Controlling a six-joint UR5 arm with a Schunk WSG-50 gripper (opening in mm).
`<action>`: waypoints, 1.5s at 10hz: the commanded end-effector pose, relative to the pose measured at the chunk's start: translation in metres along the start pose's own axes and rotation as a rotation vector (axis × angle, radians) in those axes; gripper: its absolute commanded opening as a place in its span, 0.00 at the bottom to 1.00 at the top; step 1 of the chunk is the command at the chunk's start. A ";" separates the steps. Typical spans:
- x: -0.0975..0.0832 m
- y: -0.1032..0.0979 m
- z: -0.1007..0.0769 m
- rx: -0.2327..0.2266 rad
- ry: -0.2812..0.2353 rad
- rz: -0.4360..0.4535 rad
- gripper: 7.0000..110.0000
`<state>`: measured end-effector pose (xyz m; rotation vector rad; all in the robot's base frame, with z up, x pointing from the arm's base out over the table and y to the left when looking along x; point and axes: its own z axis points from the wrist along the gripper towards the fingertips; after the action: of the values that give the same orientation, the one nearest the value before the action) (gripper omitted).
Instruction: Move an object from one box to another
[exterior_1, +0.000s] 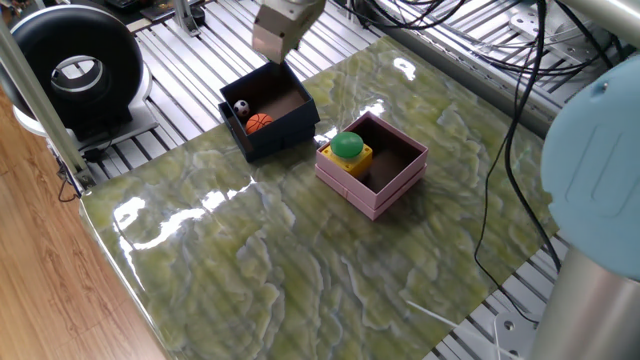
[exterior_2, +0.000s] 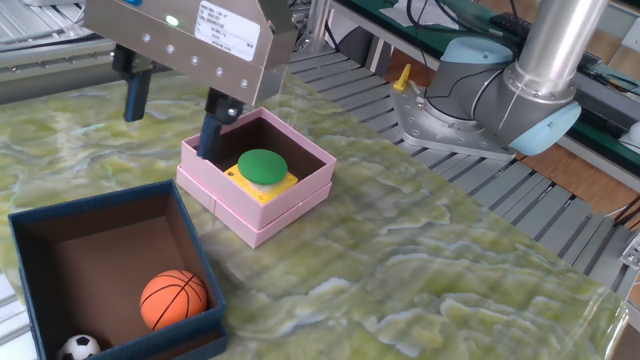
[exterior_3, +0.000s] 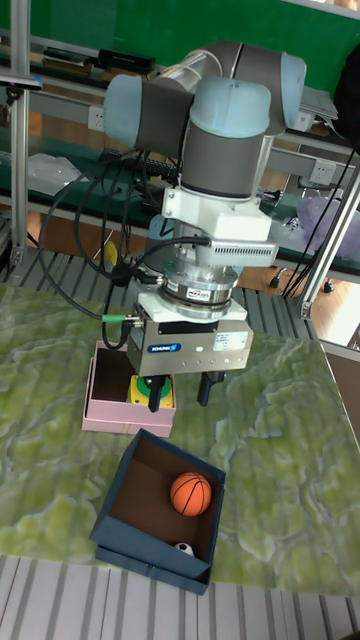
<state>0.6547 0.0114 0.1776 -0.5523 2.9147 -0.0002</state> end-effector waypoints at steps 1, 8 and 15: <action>0.003 -0.001 0.006 -0.006 0.020 0.005 0.57; 0.005 -0.025 0.003 0.092 0.018 0.137 0.36; 0.004 -0.015 -0.003 0.057 0.010 0.156 0.00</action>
<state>0.6561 -0.0082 0.1780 -0.3278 2.9495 -0.0945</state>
